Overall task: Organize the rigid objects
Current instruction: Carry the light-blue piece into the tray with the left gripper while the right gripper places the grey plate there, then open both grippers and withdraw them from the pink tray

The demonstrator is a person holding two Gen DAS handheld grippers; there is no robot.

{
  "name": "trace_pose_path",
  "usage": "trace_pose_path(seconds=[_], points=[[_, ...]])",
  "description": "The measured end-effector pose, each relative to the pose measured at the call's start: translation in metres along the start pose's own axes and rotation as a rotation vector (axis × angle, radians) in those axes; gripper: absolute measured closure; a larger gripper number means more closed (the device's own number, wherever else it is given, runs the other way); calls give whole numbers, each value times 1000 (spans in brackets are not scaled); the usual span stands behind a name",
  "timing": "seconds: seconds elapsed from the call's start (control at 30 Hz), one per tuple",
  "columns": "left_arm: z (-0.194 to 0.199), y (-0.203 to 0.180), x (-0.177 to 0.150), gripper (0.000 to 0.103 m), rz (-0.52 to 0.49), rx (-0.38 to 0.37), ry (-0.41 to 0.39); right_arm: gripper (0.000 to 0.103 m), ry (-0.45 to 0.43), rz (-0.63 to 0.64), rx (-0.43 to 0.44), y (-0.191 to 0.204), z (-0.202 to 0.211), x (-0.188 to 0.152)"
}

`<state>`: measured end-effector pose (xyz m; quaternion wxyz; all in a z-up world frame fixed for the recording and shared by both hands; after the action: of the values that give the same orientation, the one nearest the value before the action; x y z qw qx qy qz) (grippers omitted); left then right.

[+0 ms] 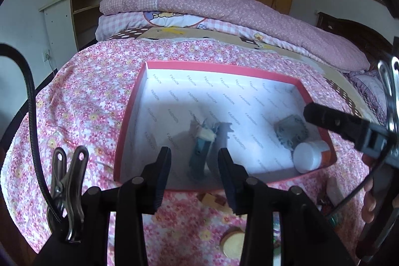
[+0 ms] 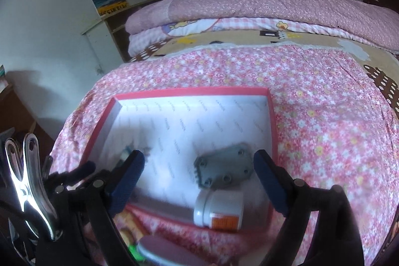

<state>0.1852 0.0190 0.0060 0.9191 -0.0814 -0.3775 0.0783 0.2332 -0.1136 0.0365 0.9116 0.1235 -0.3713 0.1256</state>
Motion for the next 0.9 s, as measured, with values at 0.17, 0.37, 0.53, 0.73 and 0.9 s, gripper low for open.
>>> trace_pose_path(seconds=[0.17,0.37,0.53,0.73,0.9], points=[[15,-7,-10,62,-18,-11,-5,12,2,-24,42,6,18,-14],[30,-13,-22,62,-27,-18,-7,12,-8,-34,55,12,41,-32],[41,-17,-35,62,-23,-34,-1,12,1,-30,70,16,57,-50],[49,-21,-49,62,-47,-38,4,12,4,-26,79,17,74,-71],[57,-22,-63,62,-52,-61,19,12,14,-38,72,12,82,-91]])
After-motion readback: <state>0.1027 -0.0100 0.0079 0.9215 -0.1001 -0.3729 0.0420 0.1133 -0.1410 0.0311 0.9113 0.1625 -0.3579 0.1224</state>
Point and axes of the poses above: each gripper's, at about its wrist camera, not at the fingertips, and z roughly against the way its jaws point, y to its left, x to its top, the point moved 9 cm from there along -z, roughly the way its jaws point, and after that the axes turned 9 degrees about z, right-handed, at the moved point
